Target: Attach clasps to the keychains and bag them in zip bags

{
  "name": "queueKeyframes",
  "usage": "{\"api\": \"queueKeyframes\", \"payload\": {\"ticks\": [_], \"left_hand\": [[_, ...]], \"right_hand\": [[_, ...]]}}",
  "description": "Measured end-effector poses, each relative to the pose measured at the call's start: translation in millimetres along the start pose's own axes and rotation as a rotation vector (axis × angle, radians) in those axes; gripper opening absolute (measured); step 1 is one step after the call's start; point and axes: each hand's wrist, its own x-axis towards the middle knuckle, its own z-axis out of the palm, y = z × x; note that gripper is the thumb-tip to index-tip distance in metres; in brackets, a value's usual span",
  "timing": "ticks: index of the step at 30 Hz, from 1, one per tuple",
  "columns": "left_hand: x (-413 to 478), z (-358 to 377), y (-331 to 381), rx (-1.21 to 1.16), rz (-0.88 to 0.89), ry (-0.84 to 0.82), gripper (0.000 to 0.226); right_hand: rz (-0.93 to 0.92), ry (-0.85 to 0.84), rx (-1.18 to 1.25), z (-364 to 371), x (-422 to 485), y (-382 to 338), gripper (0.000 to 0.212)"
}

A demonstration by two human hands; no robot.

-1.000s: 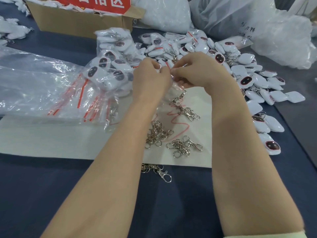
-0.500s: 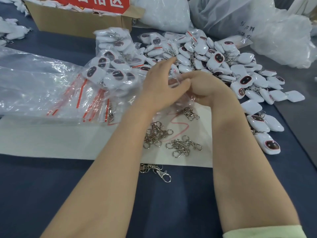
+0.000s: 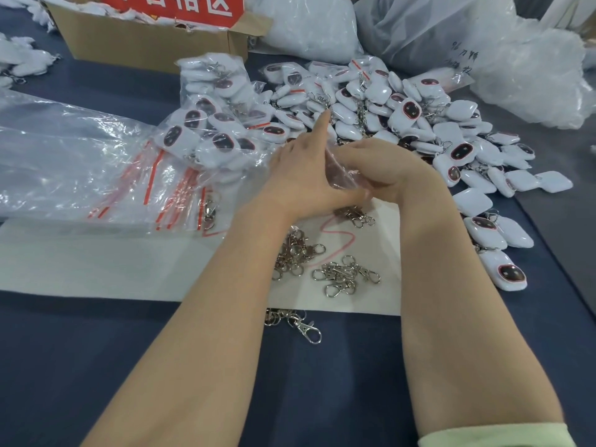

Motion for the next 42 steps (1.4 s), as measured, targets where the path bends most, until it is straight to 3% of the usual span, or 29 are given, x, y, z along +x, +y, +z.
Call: {"api": "queueKeyframes", "payload": {"ticks": [3,7,10,13,15,22,26,28,30,33,35,37,42], "left_hand": [[1,1,2,-0.065,0.011,0.084,0.111],[-1,6,-1,-0.110,-0.018,0.140,0.092],[-2,9,-4,-0.139,-0.060,0.146,0.089],[-2,10,-6,-0.204,-0.080,0.136,0.084],[-1,10,-7,-0.215,-0.086,0.130,0.081],[3,4,-10,-0.220,-0.079,0.076,0.076],[6,-3,-10,-0.116,-0.072,0.054,0.080],[5,-2,-10,-0.106,-0.079,0.053,0.083],[3,3,-10,-0.143,-0.085,0.064,0.087],[-3,11,-9,-0.141,-0.072,0.084,0.094],[-3,13,-9,-0.134,-0.061,0.093,0.096],[-3,14,-10,-0.145,-0.048,0.094,0.095],[-1,17,-12,-0.139,-0.021,0.108,0.084]], "right_hand": [[0.018,0.206,-0.152,-2,3,-4,0.017],[-0.075,0.781,-0.388,-10,12,1,0.025],[0.045,1.111,-0.512,-22,9,16,0.038],[0.269,1.029,-0.473,-30,7,32,0.048],[0.291,0.914,-0.481,-31,8,39,0.052],[-0.030,0.711,-0.642,-15,20,35,0.050],[-0.189,0.616,-0.440,1,18,28,0.042],[-0.243,0.629,-0.397,5,20,26,0.040],[-0.238,0.789,-0.477,0,24,27,0.040],[0.000,1.057,-0.500,-16,22,35,0.047],[0.194,0.988,-0.460,-23,22,42,0.056],[0.225,0.865,-0.529,-24,25,47,0.064],[-0.085,0.728,-0.540,-15,26,43,0.055]]}}
